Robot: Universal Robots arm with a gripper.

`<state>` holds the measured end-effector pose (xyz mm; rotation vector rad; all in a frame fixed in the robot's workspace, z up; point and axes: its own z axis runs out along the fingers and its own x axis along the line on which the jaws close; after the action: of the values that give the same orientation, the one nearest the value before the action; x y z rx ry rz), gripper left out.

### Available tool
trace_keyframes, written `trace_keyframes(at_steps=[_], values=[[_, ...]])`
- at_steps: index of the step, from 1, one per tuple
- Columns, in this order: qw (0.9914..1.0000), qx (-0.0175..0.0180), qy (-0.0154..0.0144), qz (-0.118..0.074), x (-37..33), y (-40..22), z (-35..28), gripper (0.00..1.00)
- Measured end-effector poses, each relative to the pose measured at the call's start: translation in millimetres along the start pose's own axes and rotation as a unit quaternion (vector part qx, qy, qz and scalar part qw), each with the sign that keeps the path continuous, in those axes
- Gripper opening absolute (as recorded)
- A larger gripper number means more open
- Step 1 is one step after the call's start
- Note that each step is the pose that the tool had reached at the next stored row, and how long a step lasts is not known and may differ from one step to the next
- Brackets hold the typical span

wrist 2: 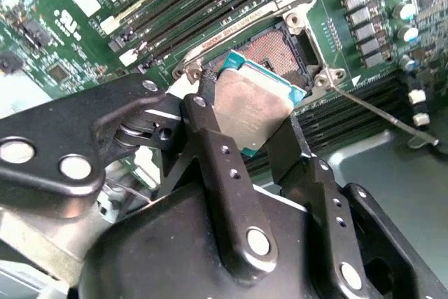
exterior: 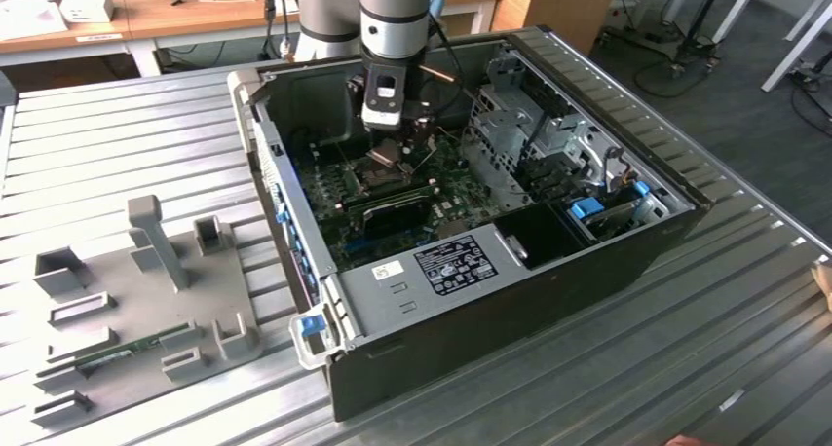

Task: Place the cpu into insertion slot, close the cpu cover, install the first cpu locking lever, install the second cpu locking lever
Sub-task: 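Place the cpu into insertion slot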

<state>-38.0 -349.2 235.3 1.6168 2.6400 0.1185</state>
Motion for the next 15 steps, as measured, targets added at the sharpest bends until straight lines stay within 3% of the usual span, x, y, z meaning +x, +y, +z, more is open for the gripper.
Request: trace_keyframes(at_steps=[4,7,10,14,15], values=[[0.99949,-0.0001,-0.0028,0.032,0.0,0.0,0.0,0.54],[0.99846,-0.0001,-0.0049,0.055,0.0,0.0,0.0,0.54],[0.99689,-0.0002,-0.0069,0.078,0.0,0.0,0.1,0.54],[0.99402,-0.0003,-0.0096,0.109,0.0,0.0,0.1,0.54],[0.99382,-0.0003,-0.0097,0.111,0.0,0.0,0.1,0.54]])
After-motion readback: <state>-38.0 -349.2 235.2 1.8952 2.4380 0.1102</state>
